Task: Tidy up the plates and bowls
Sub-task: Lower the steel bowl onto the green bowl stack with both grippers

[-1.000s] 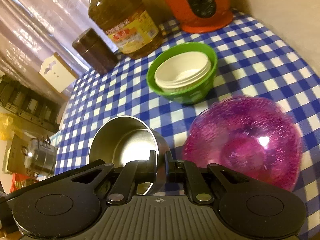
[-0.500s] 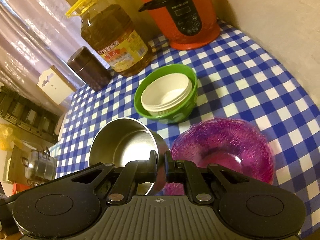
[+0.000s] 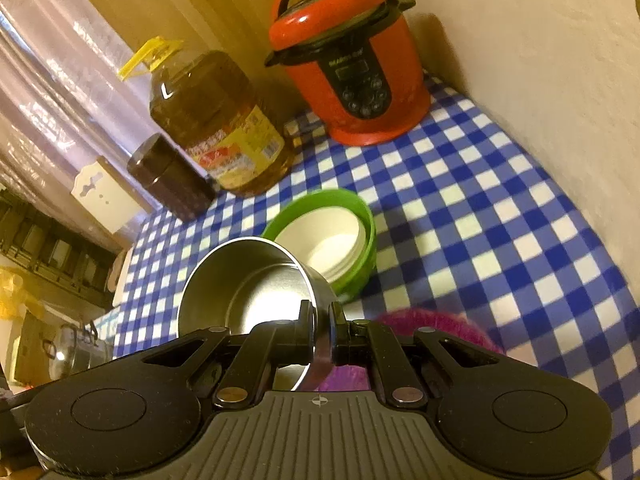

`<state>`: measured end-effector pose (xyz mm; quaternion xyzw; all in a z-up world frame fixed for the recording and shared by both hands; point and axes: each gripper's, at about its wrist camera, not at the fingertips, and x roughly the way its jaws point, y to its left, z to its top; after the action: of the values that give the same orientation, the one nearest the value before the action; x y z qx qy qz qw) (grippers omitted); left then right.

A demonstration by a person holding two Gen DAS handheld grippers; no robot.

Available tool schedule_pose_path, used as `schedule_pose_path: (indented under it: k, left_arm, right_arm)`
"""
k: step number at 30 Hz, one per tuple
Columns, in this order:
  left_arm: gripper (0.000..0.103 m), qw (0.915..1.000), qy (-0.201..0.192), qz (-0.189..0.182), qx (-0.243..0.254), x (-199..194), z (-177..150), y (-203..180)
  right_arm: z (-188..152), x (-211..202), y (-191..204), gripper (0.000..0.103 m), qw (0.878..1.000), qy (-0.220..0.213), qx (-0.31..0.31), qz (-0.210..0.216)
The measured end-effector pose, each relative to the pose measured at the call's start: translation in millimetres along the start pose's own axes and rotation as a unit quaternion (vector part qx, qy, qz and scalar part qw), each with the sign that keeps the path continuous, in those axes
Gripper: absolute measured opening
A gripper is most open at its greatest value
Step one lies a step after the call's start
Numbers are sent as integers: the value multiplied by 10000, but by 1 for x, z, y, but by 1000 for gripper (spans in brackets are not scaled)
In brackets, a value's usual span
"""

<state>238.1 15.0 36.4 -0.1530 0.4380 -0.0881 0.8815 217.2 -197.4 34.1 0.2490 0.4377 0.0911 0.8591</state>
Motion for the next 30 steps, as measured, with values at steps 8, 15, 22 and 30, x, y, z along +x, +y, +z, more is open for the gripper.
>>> schedule_pose_path:
  k: [8, 15, 22, 30]
  left_arm:
    - [7, 10000, -4, -21, 23, 22, 33, -3]
    - [7, 10000, 52, 52, 28, 47, 57, 0]
    - [7, 9997, 169, 168, 83, 73, 72, 5]
    - [7, 9990, 402, 169, 52, 102, 80, 11]
  right_arm:
    - [35, 19, -5, 7, 10000, -24, 44, 36]
    - [61, 46, -7, 7, 10000, 24, 54, 28]
    - [82, 76, -6, 7, 9999, 163, -34, -27]
    - [94, 103, -13, 7, 9994, 326, -39, -145]
